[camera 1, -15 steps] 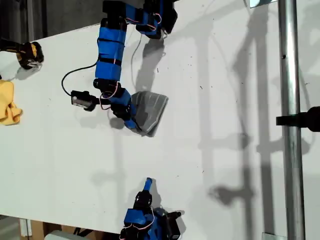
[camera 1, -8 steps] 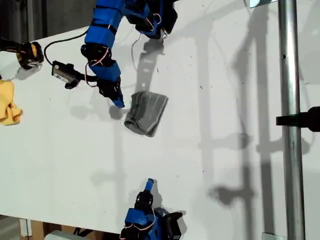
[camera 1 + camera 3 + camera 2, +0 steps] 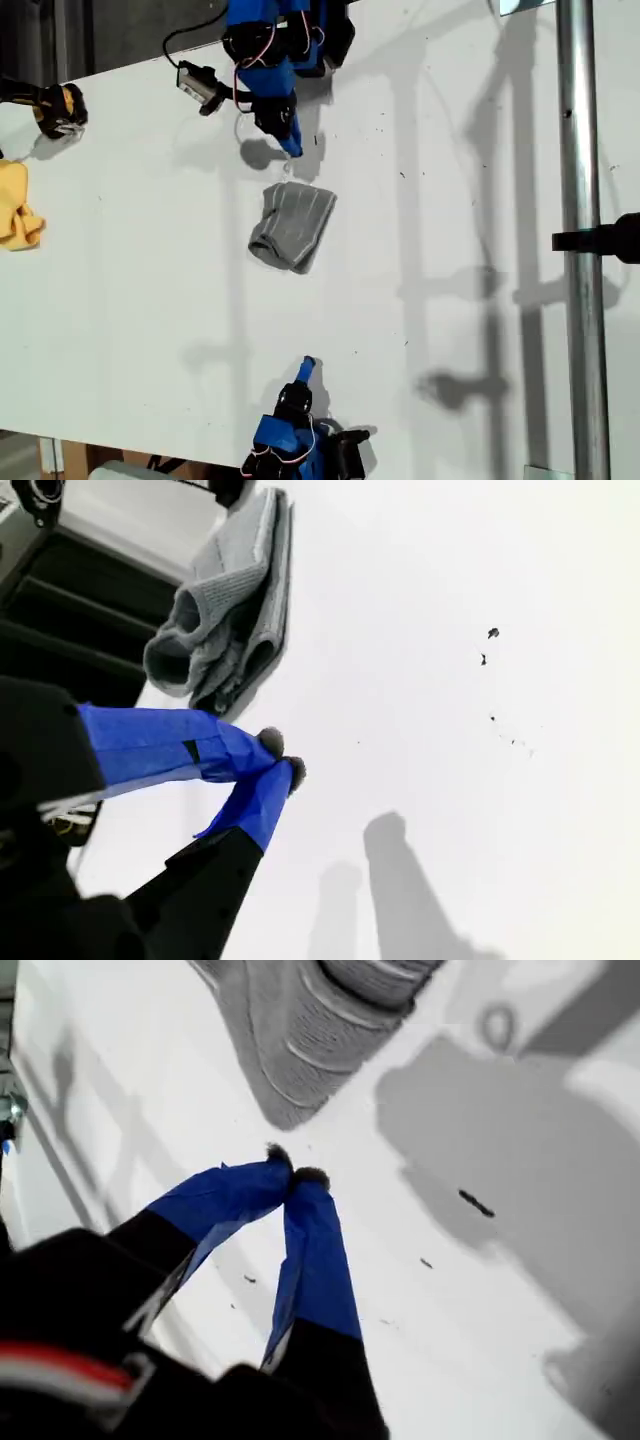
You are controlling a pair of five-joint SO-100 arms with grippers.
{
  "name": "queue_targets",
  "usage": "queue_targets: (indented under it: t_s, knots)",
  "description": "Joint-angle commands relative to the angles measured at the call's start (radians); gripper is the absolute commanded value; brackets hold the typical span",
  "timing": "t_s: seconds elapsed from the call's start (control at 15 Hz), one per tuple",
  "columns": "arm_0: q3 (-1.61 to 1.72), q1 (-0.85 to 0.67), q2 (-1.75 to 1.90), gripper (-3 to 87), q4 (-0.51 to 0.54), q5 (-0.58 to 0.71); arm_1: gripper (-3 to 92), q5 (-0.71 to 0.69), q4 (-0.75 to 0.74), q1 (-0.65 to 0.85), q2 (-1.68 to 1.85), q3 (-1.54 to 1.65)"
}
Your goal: Grasp corners of a towel and fold twice.
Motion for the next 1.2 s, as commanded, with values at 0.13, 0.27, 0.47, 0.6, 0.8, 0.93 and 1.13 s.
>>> queue_targets:
  t_s: [0.13, 0.27, 0.47, 0.6, 0.8, 0.93, 1.13]
  knots:
    - [0.005, -0.006, 0.003, -1.9, 0.124, -0.071, 0.2, 0.183, 0.285, -0.023, 0.430, 0.201]
    - [0.005, -0.002, 0.003, -1.9, 0.129, -0.063, 1.9, 0.034, 0.336, 0.026, 0.453, 0.196]
    - [0.005, 0.002, 0.003, -1.9, 0.129, 0.144, 4.4, -0.028, 0.350, -0.011, 0.453, 0.189]
    - [0.005, 0.000, 0.005, -2.0, 0.129, 0.144, 4.4, -0.044, 0.351, -0.023, 0.453, 0.189]
    - [0.005, -0.002, 0.005, -2.0, 0.129, 0.144, 4.4, -0.044, 0.351, -0.025, 0.453, 0.189]
    - [0.005, -0.002, 0.005, -2.0, 0.129, 0.144, 4.4, -0.044, 0.351, -0.025, 0.453, 0.189]
    - [0.005, -0.002, 0.005, -2.0, 0.129, 0.144, 4.4, -0.044, 0.351, -0.025, 0.453, 0.189]
